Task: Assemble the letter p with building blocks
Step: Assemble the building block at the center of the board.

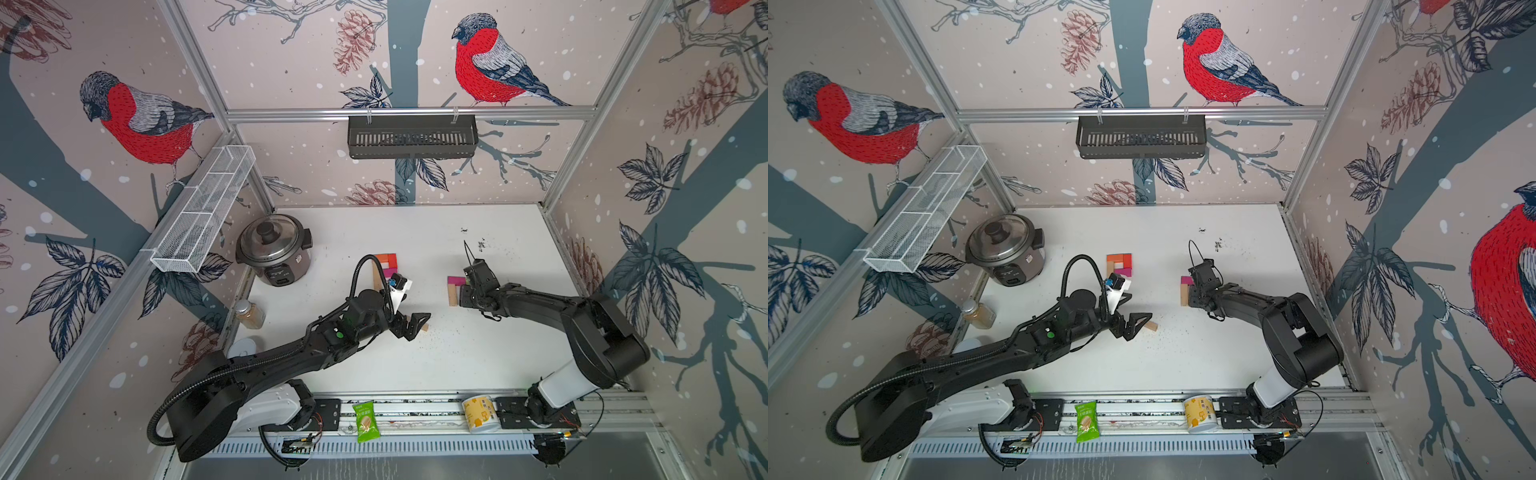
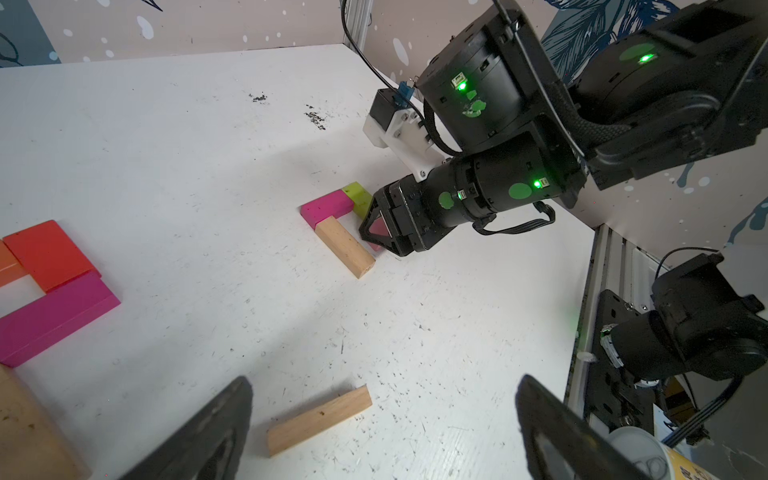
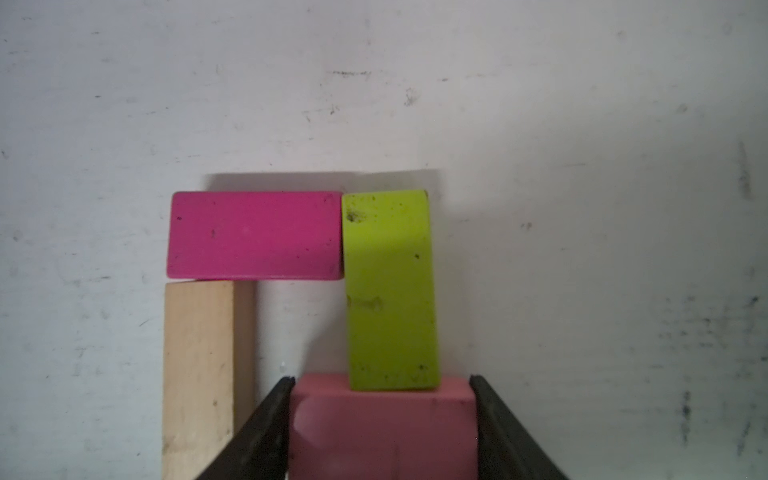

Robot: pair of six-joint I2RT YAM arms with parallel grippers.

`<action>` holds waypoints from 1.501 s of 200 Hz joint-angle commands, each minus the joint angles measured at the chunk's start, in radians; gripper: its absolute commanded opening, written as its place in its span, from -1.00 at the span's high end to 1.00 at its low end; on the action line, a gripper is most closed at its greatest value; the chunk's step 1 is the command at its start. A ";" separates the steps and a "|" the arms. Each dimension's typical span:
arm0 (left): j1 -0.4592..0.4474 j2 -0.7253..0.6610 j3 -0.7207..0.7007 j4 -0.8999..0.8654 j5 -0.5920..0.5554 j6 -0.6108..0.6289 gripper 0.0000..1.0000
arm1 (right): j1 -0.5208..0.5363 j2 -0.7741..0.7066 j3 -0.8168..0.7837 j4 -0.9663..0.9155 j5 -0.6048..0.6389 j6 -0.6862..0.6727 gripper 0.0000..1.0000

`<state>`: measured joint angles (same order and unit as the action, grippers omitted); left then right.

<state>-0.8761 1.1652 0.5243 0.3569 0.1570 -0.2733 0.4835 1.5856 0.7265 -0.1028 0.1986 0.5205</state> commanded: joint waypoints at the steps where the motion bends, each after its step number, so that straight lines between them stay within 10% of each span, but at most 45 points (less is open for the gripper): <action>1: -0.003 0.005 0.009 0.038 0.007 0.016 -0.95 | 0.001 0.008 0.004 -0.006 0.008 -0.003 -0.28; 137: -0.003 0.001 0.012 0.031 0.007 0.014 -0.95 | -0.028 -0.193 0.006 -0.056 -0.065 0.008 -0.56; 214: -0.003 0.004 -0.015 0.083 0.013 0.006 -0.95 | -0.246 -0.230 -0.115 0.028 -0.181 0.080 0.58; 300: -0.003 0.045 0.000 0.080 0.024 0.010 -0.95 | -0.268 -0.113 -0.147 0.126 -0.266 0.093 0.74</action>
<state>-0.8772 1.2037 0.5133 0.3836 0.1795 -0.2653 0.2153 1.4578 0.5766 -0.0208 -0.0296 0.6037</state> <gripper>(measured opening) 0.973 0.129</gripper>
